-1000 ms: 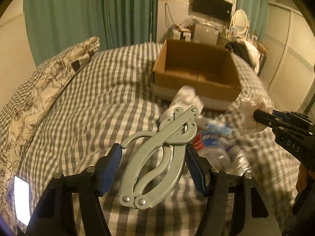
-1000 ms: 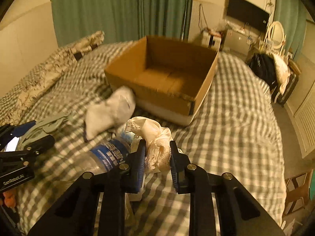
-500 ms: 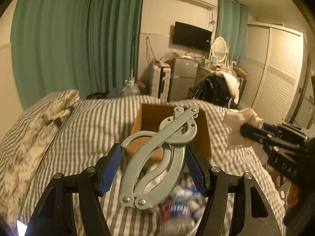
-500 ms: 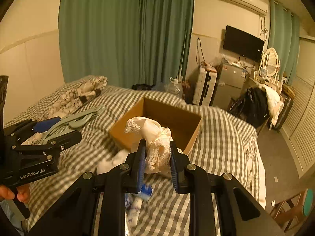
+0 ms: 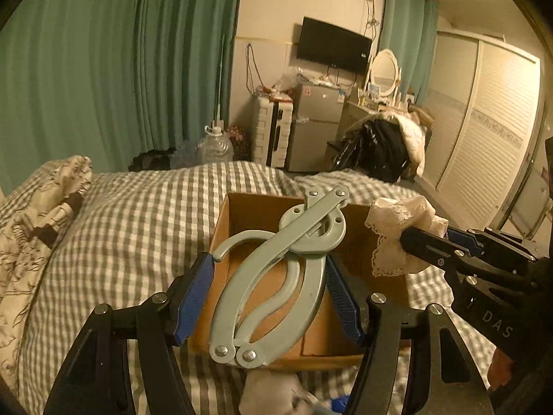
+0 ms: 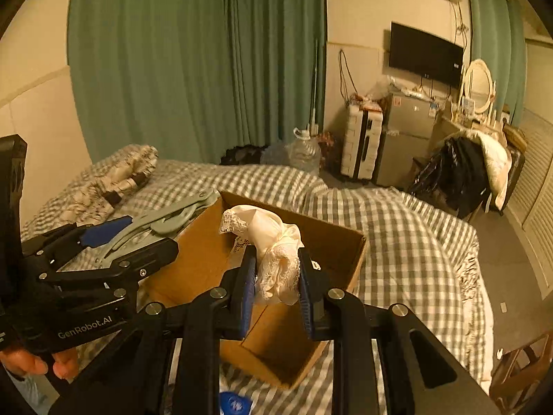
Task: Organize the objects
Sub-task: 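Carry the hanger and lace cloth over the box and open both grippers, then grasp the foil blister tray with the right gripper and lift it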
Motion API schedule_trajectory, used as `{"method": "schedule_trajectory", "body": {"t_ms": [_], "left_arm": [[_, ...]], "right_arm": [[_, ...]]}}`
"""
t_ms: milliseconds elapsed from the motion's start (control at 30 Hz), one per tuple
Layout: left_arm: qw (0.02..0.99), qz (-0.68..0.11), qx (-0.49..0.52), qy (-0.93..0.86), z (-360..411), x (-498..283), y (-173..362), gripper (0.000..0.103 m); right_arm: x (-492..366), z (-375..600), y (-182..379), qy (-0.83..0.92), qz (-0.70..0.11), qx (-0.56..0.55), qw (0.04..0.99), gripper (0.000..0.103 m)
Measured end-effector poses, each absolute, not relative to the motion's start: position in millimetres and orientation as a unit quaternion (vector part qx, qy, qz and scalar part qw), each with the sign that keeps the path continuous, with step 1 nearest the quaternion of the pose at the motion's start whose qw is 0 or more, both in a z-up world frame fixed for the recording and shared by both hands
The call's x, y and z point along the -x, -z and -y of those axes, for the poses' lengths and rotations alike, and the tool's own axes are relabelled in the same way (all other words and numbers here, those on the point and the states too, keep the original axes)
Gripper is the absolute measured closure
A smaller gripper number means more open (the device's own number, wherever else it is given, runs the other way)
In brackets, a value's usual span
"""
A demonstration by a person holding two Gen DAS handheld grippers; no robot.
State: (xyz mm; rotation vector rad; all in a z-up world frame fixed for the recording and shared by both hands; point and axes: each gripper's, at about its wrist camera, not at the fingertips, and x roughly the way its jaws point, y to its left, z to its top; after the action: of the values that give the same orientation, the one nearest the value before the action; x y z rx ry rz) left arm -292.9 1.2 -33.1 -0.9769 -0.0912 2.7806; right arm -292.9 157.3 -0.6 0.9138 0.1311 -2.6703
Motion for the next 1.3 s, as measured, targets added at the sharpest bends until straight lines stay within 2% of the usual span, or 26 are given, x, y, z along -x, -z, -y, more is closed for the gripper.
{"method": "schedule_trajectory", "body": {"t_ms": [133,233,267,300,333,367,467,567,733,967,1300], "left_arm": [[0.118,0.031,0.342,-0.932,-5,308,52,0.035],[0.136,0.061,0.351,-0.925,2,312,59,0.031],[0.137,0.068,0.35,-0.924,3,310,59,0.027],[0.134,0.072,0.347,-0.925,4,308,56,0.018],[0.13,0.073,0.342,-0.928,4,305,52,0.011],[0.127,0.072,0.336,-0.931,4,301,48,0.01],[0.117,0.062,0.321,-0.938,7,288,31,0.007],[0.105,0.04,0.313,-0.943,7,266,14,0.003],[0.104,0.006,0.295,-0.95,8,217,-19,0.002],[0.067,0.005,0.281,-0.957,23,149,-48,0.0],[0.021,-0.006,0.271,-0.962,27,68,-39,0.0]], "right_arm": [[310,-157,28,0.928,-0.037,-0.335,0.156,0.08],[314,-160,41,0.926,-0.034,-0.342,0.153,0.072],[314,-162,42,0.927,-0.031,-0.342,0.151,0.064],[313,-166,43,0.928,-0.029,-0.341,0.149,0.051],[312,-169,41,0.929,-0.026,-0.34,0.145,0.046],[312,-171,38,0.93,-0.026,-0.338,0.141,0.036],[300,-180,23,0.937,-0.031,-0.323,0.13,0.03],[280,-188,4,0.945,-0.037,-0.304,0.114,0.019],[233,-197,-28,0.952,-0.048,-0.282,0.108,0.014],[154,-195,-59,0.955,-0.084,-0.264,0.105,0.008],[63,-174,-54,0.952,-0.106,-0.257,0.124,0.001]]}}
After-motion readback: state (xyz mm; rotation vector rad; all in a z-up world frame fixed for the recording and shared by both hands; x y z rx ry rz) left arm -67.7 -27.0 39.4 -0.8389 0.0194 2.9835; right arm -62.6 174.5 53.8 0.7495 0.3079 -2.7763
